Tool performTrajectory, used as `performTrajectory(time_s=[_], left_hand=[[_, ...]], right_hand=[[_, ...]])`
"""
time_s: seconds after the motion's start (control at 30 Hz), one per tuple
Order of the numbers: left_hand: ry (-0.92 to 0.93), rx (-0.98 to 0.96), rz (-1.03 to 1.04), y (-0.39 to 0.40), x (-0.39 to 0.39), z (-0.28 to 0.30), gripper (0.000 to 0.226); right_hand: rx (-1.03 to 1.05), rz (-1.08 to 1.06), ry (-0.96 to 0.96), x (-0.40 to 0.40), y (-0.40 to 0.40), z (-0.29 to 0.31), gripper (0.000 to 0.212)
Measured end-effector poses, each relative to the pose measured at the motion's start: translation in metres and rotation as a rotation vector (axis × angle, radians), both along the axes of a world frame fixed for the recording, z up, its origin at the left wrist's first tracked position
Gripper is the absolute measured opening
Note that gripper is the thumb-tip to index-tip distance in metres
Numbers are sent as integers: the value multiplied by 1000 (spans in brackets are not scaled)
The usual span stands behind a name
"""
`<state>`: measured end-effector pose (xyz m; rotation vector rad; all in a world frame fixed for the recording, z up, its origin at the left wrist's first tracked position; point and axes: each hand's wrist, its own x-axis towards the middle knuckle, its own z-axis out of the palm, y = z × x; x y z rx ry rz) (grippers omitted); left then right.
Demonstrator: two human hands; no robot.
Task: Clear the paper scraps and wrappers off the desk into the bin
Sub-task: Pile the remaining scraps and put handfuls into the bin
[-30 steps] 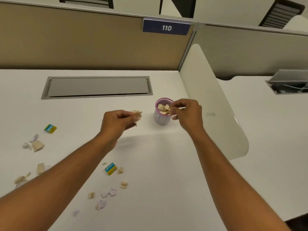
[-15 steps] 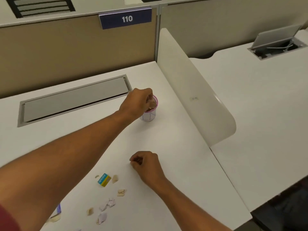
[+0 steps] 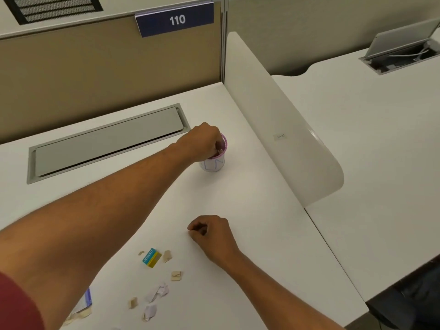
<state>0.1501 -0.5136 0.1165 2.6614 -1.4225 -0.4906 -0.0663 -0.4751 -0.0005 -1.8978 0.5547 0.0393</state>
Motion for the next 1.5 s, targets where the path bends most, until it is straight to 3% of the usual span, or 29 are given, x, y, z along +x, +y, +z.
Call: performTrajectory(time_s=[0.07, 0.17, 0.27, 0.47, 0.63, 0.9, 1.07, 1.17, 1.23, 1.4, 1.5], left_hand=[[21, -18, -13, 4, 1, 7, 24], [37, -52, -1, 11, 0, 16, 23], [-7, -94, -7, 15, -4, 16, 26], [-103, -33, -46, 17, -13, 1, 22], [-107, 27, -71, 12, -10, 1, 24], [-235, -88, -53, 46, -15, 28, 18], [-115, -388, 124, 122, -43, 32, 15], [-28, -484, 240, 189, -71, 8, 10], [3, -491, 345, 247, -93, -16, 9], [-103, -389, 628, 378, -161, -74, 6], [-178, -235, 757, 432, -203, -93, 27]], right_hand=[[-109, 56, -45, -4, 3, -1, 13], [-519, 167, -235, -11, 8, -5, 23], [-759, 236, -226, -16, 9, -13, 37], [-731, 361, -90, -25, 9, -25, 50], [-765, 365, -84, -23, 9, -26, 54], [-736, 358, -111, -24, 13, -22, 54], [-766, 368, -111, -25, 14, -15, 48], [-808, 328, -224, -30, 14, -12, 34], [-788, 349, -259, -35, 27, -7, 33], [-831, 451, -104, -54, 79, 5, 39], [-773, 380, -50, -65, 104, 6, 39]])
